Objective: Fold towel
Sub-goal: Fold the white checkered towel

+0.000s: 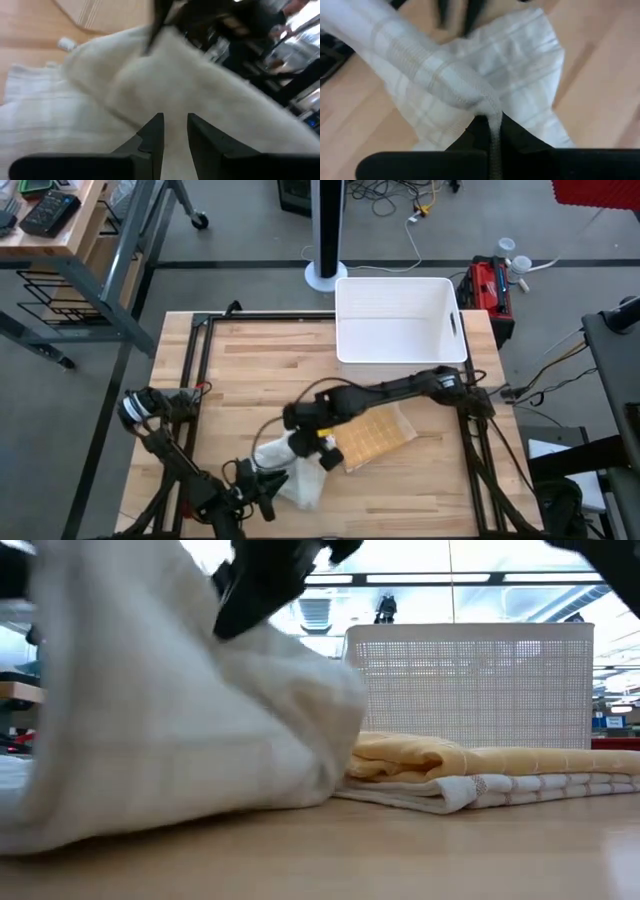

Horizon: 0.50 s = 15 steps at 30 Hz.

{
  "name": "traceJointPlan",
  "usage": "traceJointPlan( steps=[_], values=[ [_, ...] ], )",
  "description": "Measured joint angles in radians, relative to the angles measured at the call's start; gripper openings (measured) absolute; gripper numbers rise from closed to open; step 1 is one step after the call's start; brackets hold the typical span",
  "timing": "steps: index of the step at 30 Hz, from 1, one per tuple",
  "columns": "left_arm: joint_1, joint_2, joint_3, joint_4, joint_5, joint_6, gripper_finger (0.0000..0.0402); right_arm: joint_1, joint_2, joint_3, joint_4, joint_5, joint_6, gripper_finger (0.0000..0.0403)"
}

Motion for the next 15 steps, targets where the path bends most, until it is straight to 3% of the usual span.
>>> traceJointPlan(
  steps=[3, 8, 15],
  values=[
    [-0.019, -0.015, 0.0, 0.003, -0.045, 0.022, 0.0075, -0.031, 0.067, 0.089, -0.031, 0.002, -0.009, 0.0002],
    [-0.021, -0.045, 0.001, 0.003, -0.028, 0.072, 0.0075, -0.07, 0.194, 0.247, -0.102, 0.002, -0.031, 0.0002],
    [-0.041, -0.132, 0.003, -0.005, -0.05, 0.133, 0.0075, -0.115, 0.232, 0.259, -0.128, -0.023, -0.024, 0.0002]
  ],
)
